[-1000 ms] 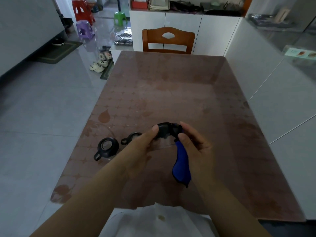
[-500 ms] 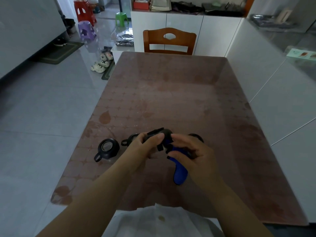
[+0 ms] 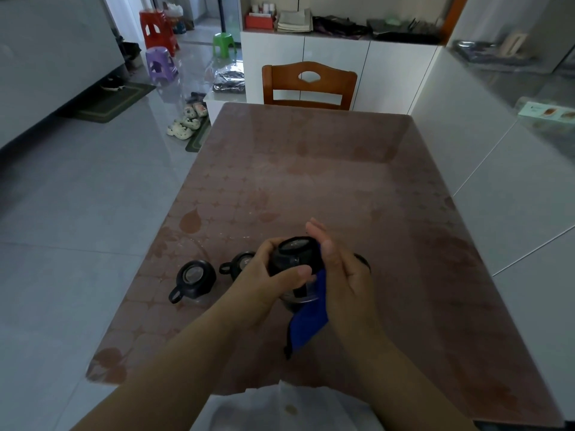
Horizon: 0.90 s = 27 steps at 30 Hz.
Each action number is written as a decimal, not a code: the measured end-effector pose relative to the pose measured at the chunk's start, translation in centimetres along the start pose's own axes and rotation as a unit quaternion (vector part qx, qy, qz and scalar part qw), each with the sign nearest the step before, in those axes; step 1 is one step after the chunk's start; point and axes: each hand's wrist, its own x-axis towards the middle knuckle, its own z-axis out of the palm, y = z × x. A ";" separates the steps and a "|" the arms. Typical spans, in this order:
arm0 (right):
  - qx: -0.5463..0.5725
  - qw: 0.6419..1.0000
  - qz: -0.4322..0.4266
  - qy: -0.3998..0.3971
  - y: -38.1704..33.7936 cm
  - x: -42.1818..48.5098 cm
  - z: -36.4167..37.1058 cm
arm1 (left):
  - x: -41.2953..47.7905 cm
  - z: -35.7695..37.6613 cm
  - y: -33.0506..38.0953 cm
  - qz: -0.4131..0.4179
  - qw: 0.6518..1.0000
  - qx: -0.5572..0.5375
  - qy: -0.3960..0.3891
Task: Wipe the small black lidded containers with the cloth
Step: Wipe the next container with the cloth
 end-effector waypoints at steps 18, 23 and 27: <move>0.065 0.990 0.110 0.053 0.5 -0.4 0.0 | -0.6 0.6 1.0 0.031 0.995 0.097 0.022; 0.062 0.994 0.031 0.083 0.3 -0.5 0.5 | -1.2 1.6 0.3 0.044 0.996 0.069 0.047; 0.067 0.994 0.065 0.058 0.8 0.8 -1.0 | -1.1 0.8 0.7 0.069 0.991 0.102 0.046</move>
